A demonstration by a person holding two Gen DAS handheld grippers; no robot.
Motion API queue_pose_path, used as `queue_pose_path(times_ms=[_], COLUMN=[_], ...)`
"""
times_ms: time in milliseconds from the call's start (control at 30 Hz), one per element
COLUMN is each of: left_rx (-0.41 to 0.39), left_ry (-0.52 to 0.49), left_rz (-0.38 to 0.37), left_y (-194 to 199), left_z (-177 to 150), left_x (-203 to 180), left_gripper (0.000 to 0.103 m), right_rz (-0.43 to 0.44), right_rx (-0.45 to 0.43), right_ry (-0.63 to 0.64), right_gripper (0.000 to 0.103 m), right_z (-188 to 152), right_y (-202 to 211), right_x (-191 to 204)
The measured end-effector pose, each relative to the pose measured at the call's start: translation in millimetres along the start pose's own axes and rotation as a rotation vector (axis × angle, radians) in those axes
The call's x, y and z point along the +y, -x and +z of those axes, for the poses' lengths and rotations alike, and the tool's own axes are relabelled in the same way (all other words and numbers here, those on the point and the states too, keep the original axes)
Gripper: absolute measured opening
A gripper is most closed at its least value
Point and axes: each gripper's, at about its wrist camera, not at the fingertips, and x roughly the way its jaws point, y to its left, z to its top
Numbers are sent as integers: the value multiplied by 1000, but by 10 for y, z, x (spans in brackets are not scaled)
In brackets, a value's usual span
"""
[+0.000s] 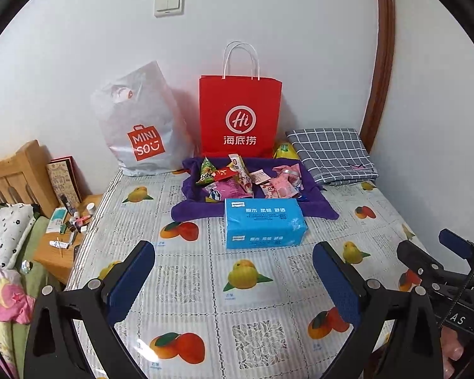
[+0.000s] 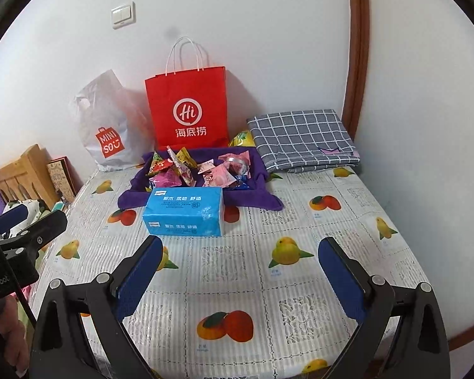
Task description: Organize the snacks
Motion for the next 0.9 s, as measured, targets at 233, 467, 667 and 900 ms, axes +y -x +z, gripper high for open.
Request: queue_pose_path(times_ms=[233,467,667,900], left_rx=[-16,-12,-10,-8], left_ry=[3,5,4,0], left_rz=[2,2,2,1], left_y=[97,113,102,98], left_z=[0,-12,-10,-32], left_x=[-6,-12,-14,-44], left_gripper=[101,101,101,101], right_rz=[-5,-10,-15,-18], right_rx=[-11,-17,-19,-18], right_ry=[9,8,6,7], right_gripper=[98,98,98,98], right_z=[-9,-14,-18,-18], right_y=[54,88,110,119], right_x=[30,31,23,20])
